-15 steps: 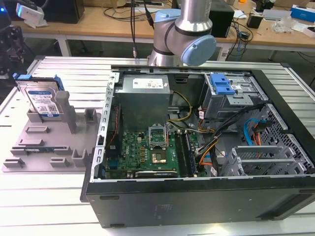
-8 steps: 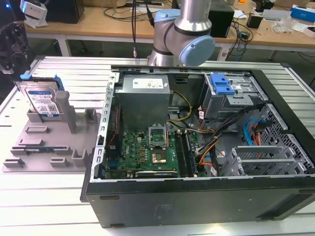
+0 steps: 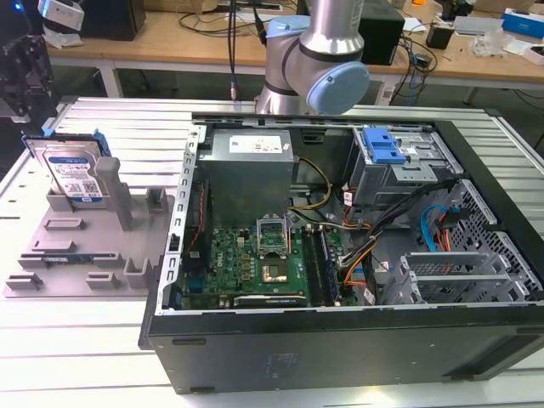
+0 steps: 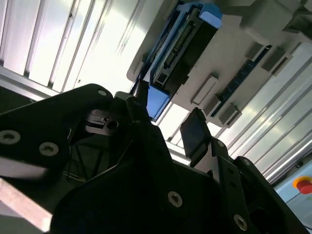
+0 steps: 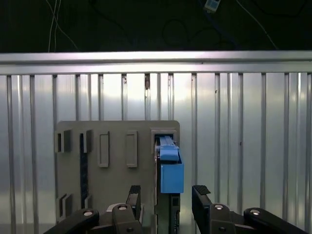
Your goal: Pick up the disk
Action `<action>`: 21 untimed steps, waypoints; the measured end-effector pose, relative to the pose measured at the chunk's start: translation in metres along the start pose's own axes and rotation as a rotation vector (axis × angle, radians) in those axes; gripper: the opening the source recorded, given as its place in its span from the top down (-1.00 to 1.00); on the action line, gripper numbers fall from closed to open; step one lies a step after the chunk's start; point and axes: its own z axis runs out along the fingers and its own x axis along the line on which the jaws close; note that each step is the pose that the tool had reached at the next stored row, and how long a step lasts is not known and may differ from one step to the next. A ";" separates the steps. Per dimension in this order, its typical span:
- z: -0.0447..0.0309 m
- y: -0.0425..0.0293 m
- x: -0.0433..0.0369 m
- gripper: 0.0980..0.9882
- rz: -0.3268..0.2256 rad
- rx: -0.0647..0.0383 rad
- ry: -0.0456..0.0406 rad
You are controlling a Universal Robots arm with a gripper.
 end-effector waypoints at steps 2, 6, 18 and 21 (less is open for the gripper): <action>0.0004 0.0027 -0.0004 0.00 -0.003 0.000 0.0001; 0.0028 0.0045 -0.0014 0.00 -0.003 0.001 0.0001; 0.0154 0.0059 -0.0030 0.00 -0.003 0.001 0.0002; 0.0179 0.0063 -0.0031 0.00 -0.003 0.001 0.0002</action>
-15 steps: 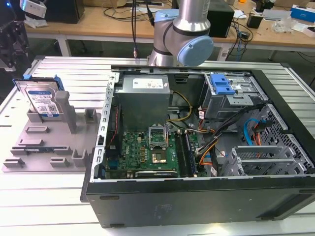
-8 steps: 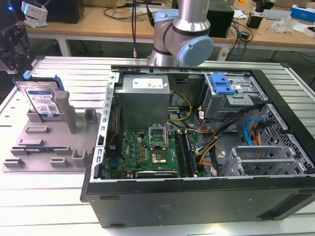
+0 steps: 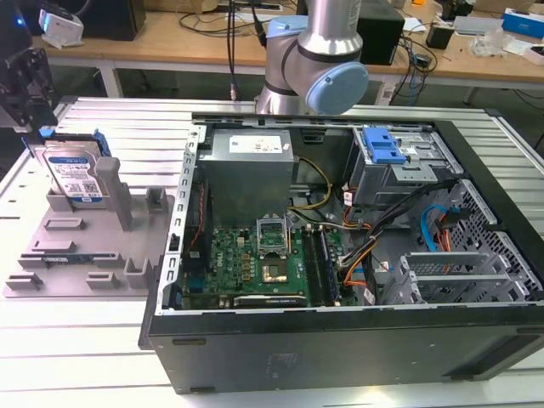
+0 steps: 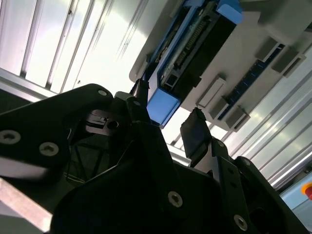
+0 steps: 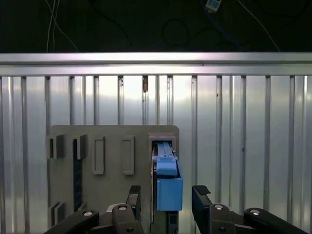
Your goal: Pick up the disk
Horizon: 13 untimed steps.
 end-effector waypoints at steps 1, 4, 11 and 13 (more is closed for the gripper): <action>0.0006 0.0001 0.0000 0.00 0.000 0.000 0.0000; 0.0027 0.0002 -0.0001 0.00 0.000 0.000 0.0000; 0.0077 0.0005 -0.0004 0.00 0.000 0.000 0.0000; 0.0090 0.0006 -0.0005 0.00 0.000 0.000 0.0000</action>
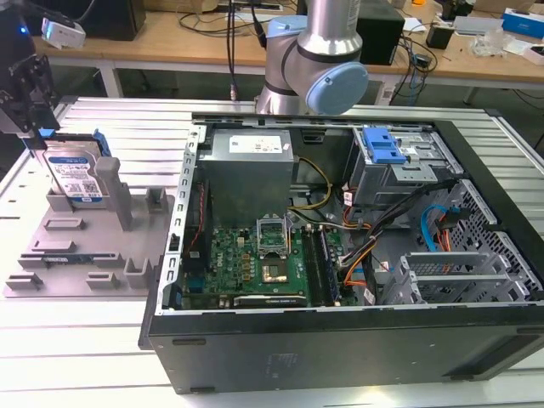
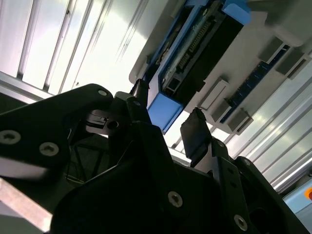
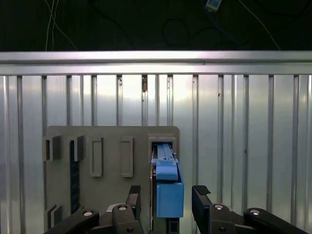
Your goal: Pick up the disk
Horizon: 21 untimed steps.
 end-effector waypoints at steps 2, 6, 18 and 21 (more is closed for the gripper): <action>0.0014 0.0000 0.0000 0.00 0.000 0.000 0.0000; 0.0057 0.0001 -0.0001 0.00 0.000 0.000 0.0000; 0.0152 0.0003 -0.0004 0.00 0.000 0.000 -0.0001; 0.0171 0.0004 -0.0004 0.00 0.000 0.000 0.0000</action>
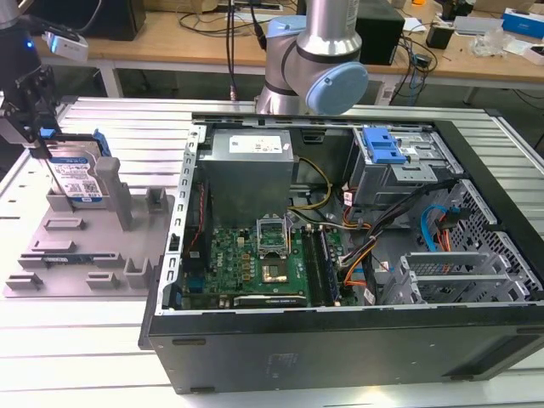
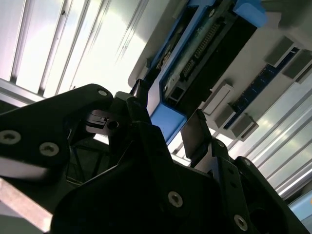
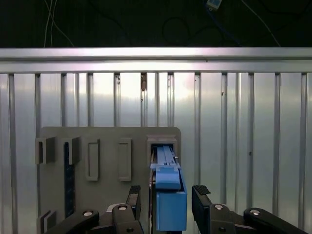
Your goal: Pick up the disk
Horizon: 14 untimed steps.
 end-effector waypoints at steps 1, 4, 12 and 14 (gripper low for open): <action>0.0007 0.0000 0.0000 0.00 0.000 0.000 0.0000; 0.0026 0.0001 -0.0001 0.00 0.000 0.000 0.0000; 0.0070 0.0003 -0.0001 0.34 0.000 0.000 0.0001; 0.0072 0.0003 -0.0002 0.34 0.000 0.000 0.0000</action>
